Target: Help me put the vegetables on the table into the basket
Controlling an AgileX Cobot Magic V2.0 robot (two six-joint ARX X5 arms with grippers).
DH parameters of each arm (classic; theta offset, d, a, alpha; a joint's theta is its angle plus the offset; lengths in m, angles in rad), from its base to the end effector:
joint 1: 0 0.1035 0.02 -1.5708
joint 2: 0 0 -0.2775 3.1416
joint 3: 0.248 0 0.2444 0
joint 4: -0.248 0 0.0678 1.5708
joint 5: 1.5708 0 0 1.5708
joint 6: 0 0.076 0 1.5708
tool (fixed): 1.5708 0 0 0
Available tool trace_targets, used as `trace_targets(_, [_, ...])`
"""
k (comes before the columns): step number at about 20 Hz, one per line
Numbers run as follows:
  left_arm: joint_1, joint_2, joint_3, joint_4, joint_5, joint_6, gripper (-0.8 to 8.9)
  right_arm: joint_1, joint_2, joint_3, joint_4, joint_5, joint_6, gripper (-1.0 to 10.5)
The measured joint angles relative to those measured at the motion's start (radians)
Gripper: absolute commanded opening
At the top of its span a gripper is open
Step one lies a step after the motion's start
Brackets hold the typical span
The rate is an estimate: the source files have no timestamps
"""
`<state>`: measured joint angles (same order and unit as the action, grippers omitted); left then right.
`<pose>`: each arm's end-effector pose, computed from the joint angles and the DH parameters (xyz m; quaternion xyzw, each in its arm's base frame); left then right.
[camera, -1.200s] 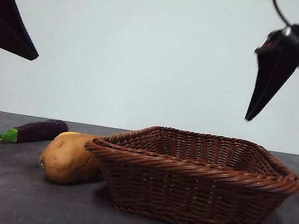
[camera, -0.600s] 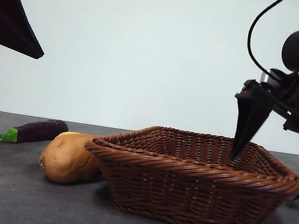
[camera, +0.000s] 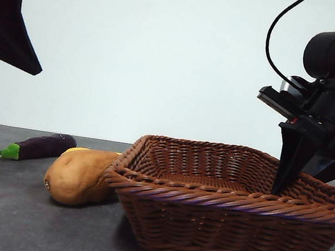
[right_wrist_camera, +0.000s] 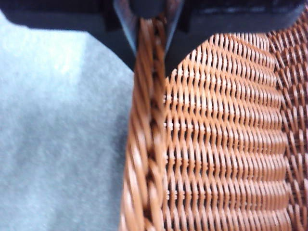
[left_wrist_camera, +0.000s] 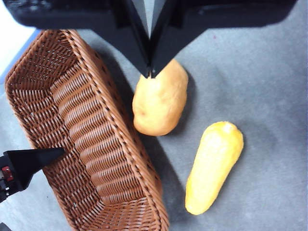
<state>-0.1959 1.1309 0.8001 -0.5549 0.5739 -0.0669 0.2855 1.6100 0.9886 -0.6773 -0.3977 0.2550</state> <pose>0.2163 -0.0850 0.2324 -0.1085 0.4320 -0.3250 0.8343 0.2752 0.1115 0.1588 0.1291 0.6327 0.1879 0.7401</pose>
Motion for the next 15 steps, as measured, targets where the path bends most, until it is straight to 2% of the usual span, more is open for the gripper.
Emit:
trace_targets(4, [-0.033, 0.113, 0.169, -0.077, -0.076, 0.051, 0.10, -0.046, -0.110, 0.029, -0.077, 0.012, -0.005, -0.2])
trace_targets(5, [-0.047, 0.156, 0.217, -0.110, -0.097, 0.074, 0.80, -0.066, -0.138, 0.044, -0.103, 0.015, -0.005, -0.2])
trace_targets(7, [-0.086, 0.258, 0.315, -0.154, -0.157, 0.127, 3.37, -0.110, -0.197, 0.064, -0.160, 0.015, -0.005, -0.2])
trace_targets(10, [-0.136, 0.394, 0.417, -0.159, -0.244, 0.180, 5.82, -0.167, -0.264, 0.070, -0.232, 0.016, -0.024, -0.2])
trace_targets(11, [-0.147, 0.437, 0.438, -0.159, -0.259, 0.197, 6.08, -0.184, -0.284, 0.070, -0.245, 0.016, -0.035, -0.2])
trace_targets(15, [-0.169, 0.599, 0.505, -0.159, -0.318, 0.243, 6.07, -0.230, -0.327, 0.072, -0.292, 0.016, -0.076, -0.2])
